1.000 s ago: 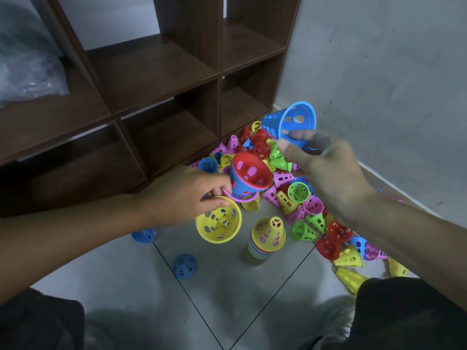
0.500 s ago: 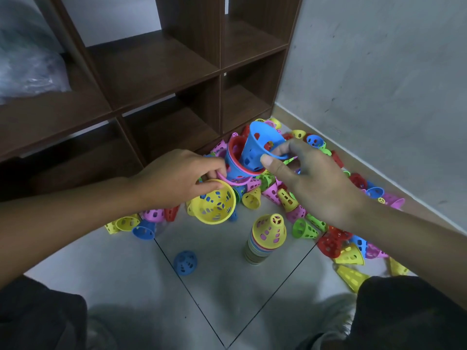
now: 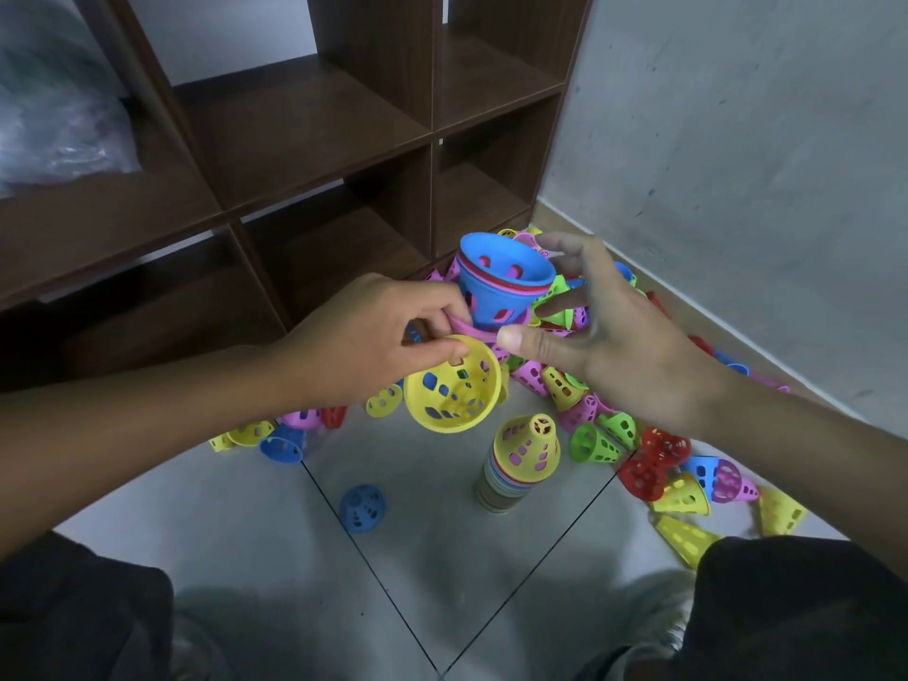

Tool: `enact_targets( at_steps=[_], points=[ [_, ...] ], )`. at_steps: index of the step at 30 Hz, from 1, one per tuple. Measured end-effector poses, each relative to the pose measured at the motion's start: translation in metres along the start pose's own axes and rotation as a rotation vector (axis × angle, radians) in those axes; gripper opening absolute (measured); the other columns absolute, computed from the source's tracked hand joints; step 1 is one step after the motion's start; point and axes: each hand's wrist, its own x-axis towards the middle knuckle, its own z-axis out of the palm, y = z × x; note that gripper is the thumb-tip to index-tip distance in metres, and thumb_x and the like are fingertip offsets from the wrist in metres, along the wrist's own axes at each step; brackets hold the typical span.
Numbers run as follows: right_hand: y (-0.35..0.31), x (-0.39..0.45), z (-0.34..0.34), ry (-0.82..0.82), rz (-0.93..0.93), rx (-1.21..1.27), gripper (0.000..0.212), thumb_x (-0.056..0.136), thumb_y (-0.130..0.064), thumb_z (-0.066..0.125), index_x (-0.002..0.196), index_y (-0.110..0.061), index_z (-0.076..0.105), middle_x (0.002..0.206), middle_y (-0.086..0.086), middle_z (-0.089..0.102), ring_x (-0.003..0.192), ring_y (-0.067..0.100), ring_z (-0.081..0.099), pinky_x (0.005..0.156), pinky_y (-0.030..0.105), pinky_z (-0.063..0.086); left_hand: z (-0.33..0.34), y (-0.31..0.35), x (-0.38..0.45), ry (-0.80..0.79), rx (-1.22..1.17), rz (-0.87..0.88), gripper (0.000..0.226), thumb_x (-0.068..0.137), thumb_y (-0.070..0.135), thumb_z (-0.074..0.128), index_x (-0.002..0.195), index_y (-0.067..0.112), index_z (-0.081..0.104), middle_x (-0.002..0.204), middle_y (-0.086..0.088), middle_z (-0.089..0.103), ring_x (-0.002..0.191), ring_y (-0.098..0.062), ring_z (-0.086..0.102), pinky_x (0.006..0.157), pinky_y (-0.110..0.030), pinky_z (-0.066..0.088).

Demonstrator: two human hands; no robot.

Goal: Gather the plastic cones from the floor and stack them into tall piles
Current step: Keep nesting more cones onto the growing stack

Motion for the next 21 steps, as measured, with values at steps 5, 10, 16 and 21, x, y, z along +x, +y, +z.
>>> enact_targets(
  at_steps=[5, 10, 16, 21],
  points=[
    [0.004, 0.002, 0.002, -0.045, -0.044, 0.215, 0.099, 0.066, -0.054, 0.084, 0.148, -0.035, 0.032, 0.137, -0.019, 0.053, 0.125, 0.004, 0.057, 0.102, 0.036, 0.052, -0.002, 0.013, 0.000, -0.024, -0.085, 0.041, 0.021, 0.090, 0.025, 0.073, 0.105, 0.012, 0.070, 0.088, 0.005, 0.076, 0.087, -0.013, 0.073, 0.078, -0.037, 0.056],
    [-0.003, 0.001, 0.000, -0.054, -0.076, 0.390, 0.092, 0.069, -0.028, 0.083, 0.148, -0.027, 0.036, 0.139, -0.003, 0.056, 0.120, 0.008, 0.062, 0.094, 0.023, 0.053, -0.003, 0.023, -0.002, -0.017, -0.115, 0.071, 0.022, 0.089, 0.023, 0.074, 0.105, 0.009, 0.069, 0.086, 0.003, 0.076, 0.084, -0.015, 0.073, 0.077, -0.034, 0.056],
    [-0.002, 0.002, 0.000, 0.000, -0.047, 0.424, 0.081, 0.068, -0.036, 0.085, 0.139, -0.026, 0.048, 0.127, -0.005, 0.064, 0.115, 0.010, 0.065, 0.096, 0.029, 0.054, -0.005, 0.027, -0.003, -0.018, -0.148, 0.063, 0.021, 0.091, 0.017, 0.074, 0.108, 0.008, 0.065, 0.084, 0.002, 0.074, 0.083, -0.017, 0.072, 0.075, -0.033, 0.057],
    [-0.004, 0.005, 0.000, 0.032, 0.001, 0.531, 0.078, 0.068, -0.034, 0.084, 0.137, -0.023, 0.049, 0.125, 0.005, 0.065, 0.100, 0.008, 0.069, 0.080, 0.022, 0.055, -0.005, 0.033, -0.004, -0.003, -0.189, 0.008, 0.033, 0.090, 0.016, 0.074, 0.118, 0.012, 0.056, 0.082, 0.002, 0.075, 0.081, -0.015, 0.073, 0.074, -0.034, 0.057]
  ],
)
